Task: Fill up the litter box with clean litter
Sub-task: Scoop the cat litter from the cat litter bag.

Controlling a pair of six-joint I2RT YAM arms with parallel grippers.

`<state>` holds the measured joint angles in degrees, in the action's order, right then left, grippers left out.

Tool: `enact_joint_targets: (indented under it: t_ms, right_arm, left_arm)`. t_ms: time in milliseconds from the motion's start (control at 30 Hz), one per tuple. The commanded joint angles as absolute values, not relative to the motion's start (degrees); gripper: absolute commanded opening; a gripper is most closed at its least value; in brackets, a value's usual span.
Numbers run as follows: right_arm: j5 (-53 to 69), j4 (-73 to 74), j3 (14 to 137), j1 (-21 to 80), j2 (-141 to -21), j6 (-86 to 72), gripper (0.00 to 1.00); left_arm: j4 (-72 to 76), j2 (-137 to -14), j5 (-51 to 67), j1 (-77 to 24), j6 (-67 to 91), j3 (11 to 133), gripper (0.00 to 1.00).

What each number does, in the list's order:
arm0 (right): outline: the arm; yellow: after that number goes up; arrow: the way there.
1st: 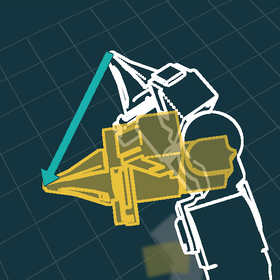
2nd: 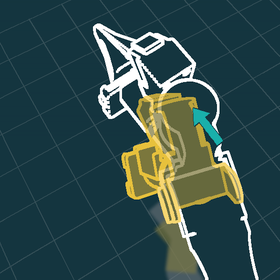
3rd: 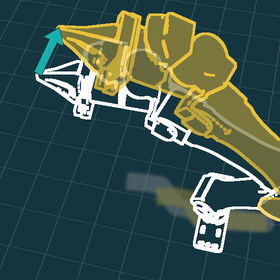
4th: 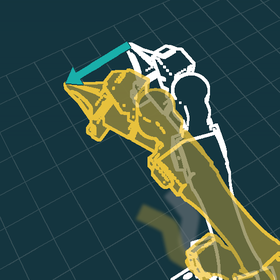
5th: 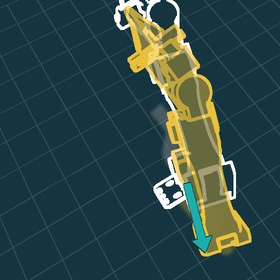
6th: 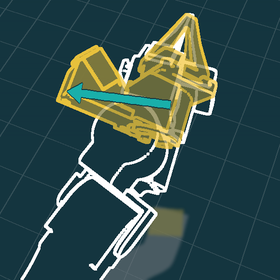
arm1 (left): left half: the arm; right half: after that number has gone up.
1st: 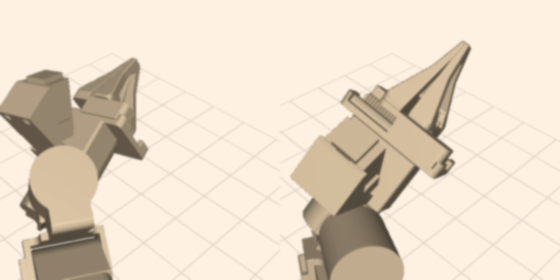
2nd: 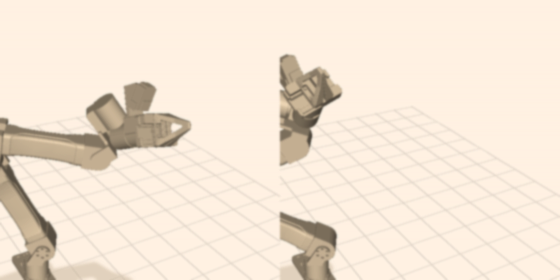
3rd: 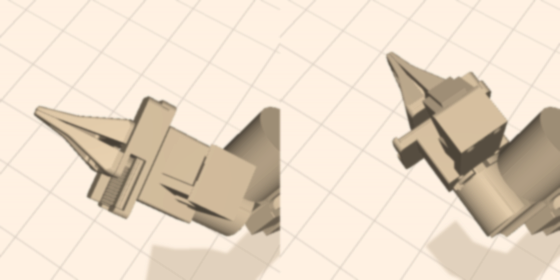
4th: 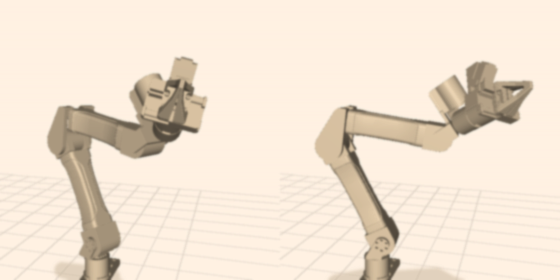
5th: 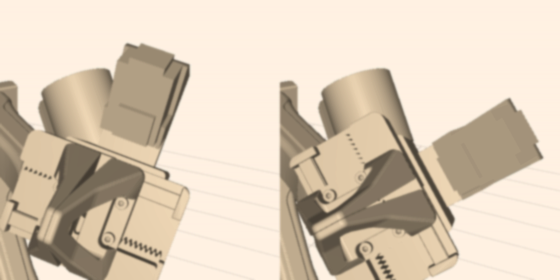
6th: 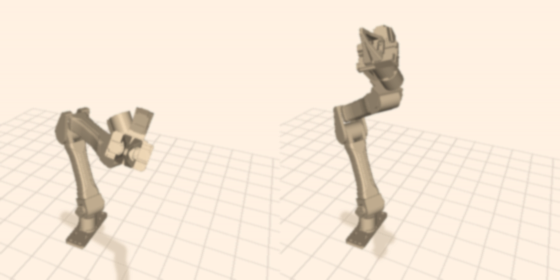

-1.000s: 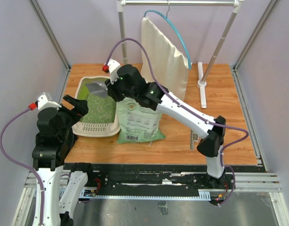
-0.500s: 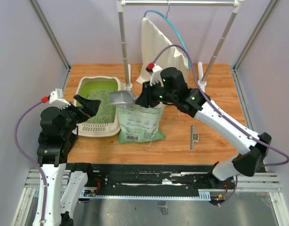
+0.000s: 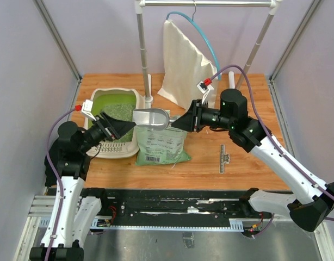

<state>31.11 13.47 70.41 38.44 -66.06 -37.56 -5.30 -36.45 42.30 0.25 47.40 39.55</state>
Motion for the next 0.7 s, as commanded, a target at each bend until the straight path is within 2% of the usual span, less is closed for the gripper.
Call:
enact_joint_targets:
  t_ms: [0, 167, 667]
  right_arm:
    - [36.39, 7.46, 68.84, 37.62, -64.44, -40.7, 0.01]
    - [39.09, 6.95, 68.61, 37.62, -64.46, -40.87, 0.01]
    - [47.09, 6.75, 70.34, 37.64, -66.03, -38.93, 0.01]
  left_arm:
    - [1.54, -36.68, 47.89, 0.44, 50.69, 39.25, 0.94]
    - [2.9, -37.96, 50.55, 0.44, 51.56, 39.08, 0.86]
    - [1.31, -38.96, 52.94, 0.27, 50.36, 38.85, 0.33]
